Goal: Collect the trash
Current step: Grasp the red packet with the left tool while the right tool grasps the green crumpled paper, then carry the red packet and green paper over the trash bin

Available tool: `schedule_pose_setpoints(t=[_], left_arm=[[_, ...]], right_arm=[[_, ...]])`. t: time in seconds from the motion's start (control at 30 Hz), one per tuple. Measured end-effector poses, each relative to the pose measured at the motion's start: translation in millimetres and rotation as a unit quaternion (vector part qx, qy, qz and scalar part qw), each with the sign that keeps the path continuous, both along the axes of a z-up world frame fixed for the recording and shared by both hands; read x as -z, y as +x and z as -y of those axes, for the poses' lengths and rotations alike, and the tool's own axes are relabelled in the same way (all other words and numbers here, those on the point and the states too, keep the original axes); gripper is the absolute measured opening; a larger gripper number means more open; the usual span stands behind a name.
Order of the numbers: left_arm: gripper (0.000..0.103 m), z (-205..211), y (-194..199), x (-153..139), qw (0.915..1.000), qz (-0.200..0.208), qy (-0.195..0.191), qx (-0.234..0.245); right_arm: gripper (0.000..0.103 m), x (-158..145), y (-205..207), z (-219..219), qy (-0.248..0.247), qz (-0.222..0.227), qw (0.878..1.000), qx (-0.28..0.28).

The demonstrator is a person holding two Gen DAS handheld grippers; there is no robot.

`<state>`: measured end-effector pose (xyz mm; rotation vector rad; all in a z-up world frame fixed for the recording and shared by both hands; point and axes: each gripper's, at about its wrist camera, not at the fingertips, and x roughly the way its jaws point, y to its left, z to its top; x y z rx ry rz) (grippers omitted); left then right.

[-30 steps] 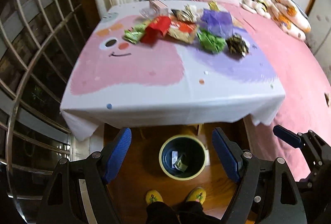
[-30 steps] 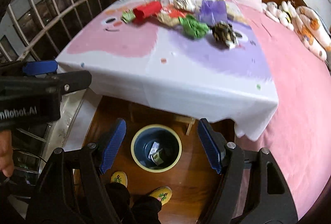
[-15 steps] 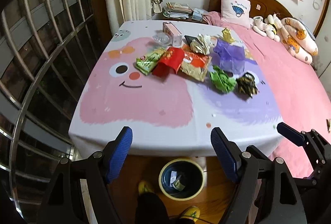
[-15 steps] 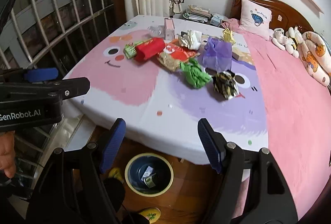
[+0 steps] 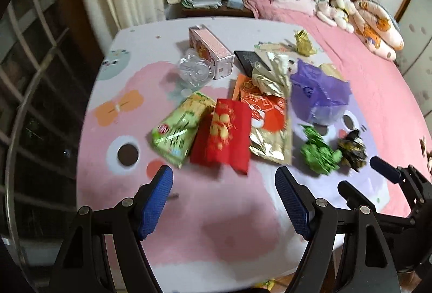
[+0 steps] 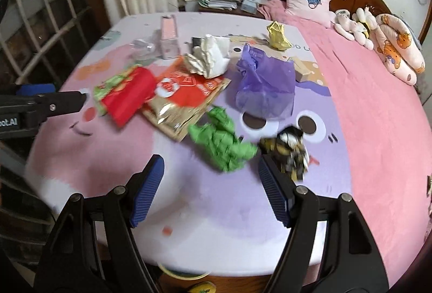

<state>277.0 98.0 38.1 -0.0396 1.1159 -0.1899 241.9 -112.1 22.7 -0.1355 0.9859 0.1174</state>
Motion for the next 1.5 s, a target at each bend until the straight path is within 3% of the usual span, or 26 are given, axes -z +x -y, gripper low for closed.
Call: schedule_pose_setpoints(t=[0.17, 0.33, 0.43, 0.47, 0.5, 0.63, 0.7, 0.8, 1.2, 1.5], left_arm=[[0.071, 4, 54, 47, 0.9974, -0.063, -0.012, 0.031], [0.07, 15, 70, 79, 0.9937, -0.098, -0.013, 0.053], [0.062, 18, 77, 91, 0.9913, -0.113, -0.02, 0.064], [0.057, 19, 79, 93, 0.9904, -0.118, -0.024, 0.069], [0.053, 20, 81, 95, 0.9894, -0.123, -0.028, 0.073], [0.037, 23, 86, 101, 0.9866, -0.136, -0.035, 0.084], [0.028, 22, 86, 101, 0.9861, -0.137, -0.039, 0.086], [0.022, 21, 82, 96, 0.9869, -0.129, -0.037, 0.09], [0.02, 10, 37, 38, 0.993, -0.059, -0.038, 0.095], [0.019, 1, -19, -7, 0.9984, -0.007, -0.03, 0.048]], right_arm=[[0.07, 42, 44, -9, -0.041, -0.043, 0.998, 0.004], [0.07, 78, 65, -8, -0.047, -0.086, 0.995, 0.016], [0.07, 89, 71, -3, -0.035, -0.099, 0.994, 0.027], [0.065, 90, 72, -3, -0.031, -0.101, 0.994, 0.03], [0.053, 91, 72, -1, -0.025, -0.103, 0.994, 0.032], [0.048, 95, 76, 1, -0.019, -0.104, 0.994, 0.036], [0.044, 96, 75, 2, -0.018, -0.104, 0.994, 0.039], [0.039, 92, 72, 3, -0.007, -0.101, 0.994, 0.044], [0.037, 35, 34, 12, 0.068, -0.062, 0.993, 0.069], [0.037, -13, -17, 19, 0.108, -0.03, 0.993, 0.023]])
